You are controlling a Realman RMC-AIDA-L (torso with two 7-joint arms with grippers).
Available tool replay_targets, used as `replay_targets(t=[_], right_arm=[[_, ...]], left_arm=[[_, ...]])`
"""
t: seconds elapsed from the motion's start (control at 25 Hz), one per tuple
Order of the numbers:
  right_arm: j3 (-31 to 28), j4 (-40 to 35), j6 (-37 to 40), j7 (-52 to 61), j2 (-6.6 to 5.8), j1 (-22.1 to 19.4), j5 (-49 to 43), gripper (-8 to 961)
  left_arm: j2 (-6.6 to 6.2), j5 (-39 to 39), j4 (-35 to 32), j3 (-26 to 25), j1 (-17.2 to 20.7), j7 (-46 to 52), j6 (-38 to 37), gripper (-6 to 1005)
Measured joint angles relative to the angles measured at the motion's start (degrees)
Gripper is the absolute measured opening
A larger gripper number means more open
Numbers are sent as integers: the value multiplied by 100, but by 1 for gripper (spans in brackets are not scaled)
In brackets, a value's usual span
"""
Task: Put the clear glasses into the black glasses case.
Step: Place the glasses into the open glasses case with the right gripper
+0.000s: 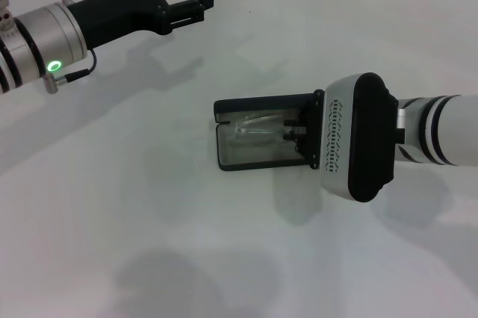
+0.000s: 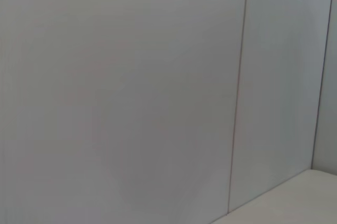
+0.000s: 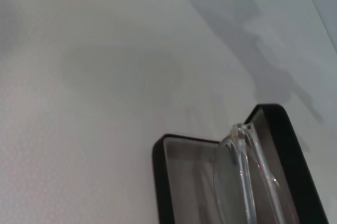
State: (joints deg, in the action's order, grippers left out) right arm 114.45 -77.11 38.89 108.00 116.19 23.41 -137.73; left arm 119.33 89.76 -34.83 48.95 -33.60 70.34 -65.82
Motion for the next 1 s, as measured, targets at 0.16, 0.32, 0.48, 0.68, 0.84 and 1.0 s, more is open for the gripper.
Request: replay_targets(t=[0.16,0.32,0.48,0.68,0.84,1.0], right_arm=[[-10,62,-3,1,0,18,-96,184],[23,127,-70,2,0,22,-205,186],[40,134,-122,3,0,12,-205,187],[65,78,-6,3,0,2,-198,189],[23,-77,235,9,-5,-7,-112,191],[13,-183,413,-4,-26,-10,-19,363]], left_arm=[[0,44,-10,0,-7,-17,0,852],[2,58,-43,0,-14,-18,0,852],[2,60,-51,0,-15,-20,0,852],[2,68,-51,0,-15,-28,0,852],[-3,68,-51,0,16,-29,0,852],[-11,68,-51,0,27,-29,0,853]])
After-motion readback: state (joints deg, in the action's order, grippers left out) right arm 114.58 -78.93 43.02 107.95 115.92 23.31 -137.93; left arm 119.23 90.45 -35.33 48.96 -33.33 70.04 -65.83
